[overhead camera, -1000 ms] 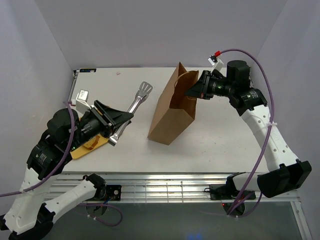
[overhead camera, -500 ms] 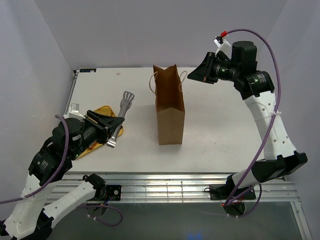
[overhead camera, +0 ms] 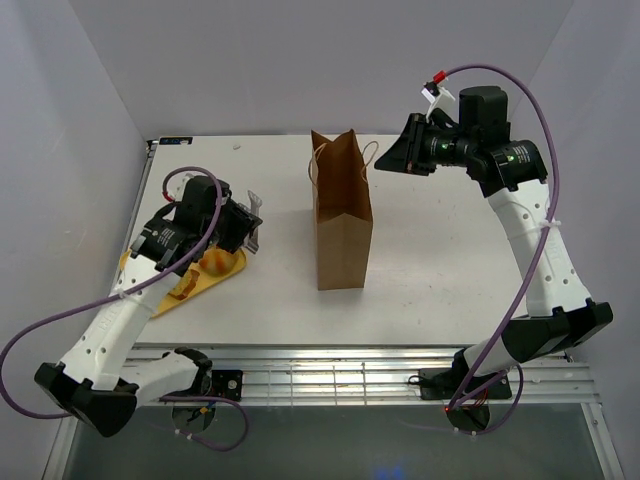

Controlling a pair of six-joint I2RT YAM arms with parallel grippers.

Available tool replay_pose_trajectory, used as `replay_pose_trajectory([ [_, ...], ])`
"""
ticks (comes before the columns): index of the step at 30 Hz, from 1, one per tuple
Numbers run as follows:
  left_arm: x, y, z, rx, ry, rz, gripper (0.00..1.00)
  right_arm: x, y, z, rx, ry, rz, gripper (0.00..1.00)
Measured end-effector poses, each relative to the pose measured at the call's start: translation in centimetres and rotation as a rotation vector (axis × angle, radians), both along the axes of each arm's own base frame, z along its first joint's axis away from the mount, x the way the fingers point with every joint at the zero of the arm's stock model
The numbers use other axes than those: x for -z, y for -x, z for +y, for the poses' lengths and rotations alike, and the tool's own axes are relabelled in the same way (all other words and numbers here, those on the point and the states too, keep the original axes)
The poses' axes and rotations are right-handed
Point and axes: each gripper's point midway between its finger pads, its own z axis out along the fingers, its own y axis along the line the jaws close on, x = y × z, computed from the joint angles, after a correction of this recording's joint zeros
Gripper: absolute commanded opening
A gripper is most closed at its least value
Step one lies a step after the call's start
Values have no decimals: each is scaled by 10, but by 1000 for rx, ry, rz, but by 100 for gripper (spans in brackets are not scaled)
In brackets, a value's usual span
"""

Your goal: Place the fake bread into the paper bag

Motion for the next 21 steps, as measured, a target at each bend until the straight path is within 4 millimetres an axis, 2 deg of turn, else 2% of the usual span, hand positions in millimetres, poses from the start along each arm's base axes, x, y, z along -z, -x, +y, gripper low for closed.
replay_pose_trajectory([
  [4, 24, -3, 30, -70, -30, 67, 52, 8, 3, -1, -9, 14, 20, 25],
  [7, 43, 9, 54, -121, -36, 122, 52, 8, 4, 0, -18, 14, 22, 26],
  [11, 50, 23, 78, -181, -28, 160, 53, 7, 6, 2, -33, 5, 25, 27],
  [17, 51, 47, 85, -208, -13, 193, 56, 5, 10, 4, -54, -11, 33, 28],
  [21, 63, 66, 85, -225, 12, 238, 56, 3, 13, 6, -69, -24, 42, 29],
])
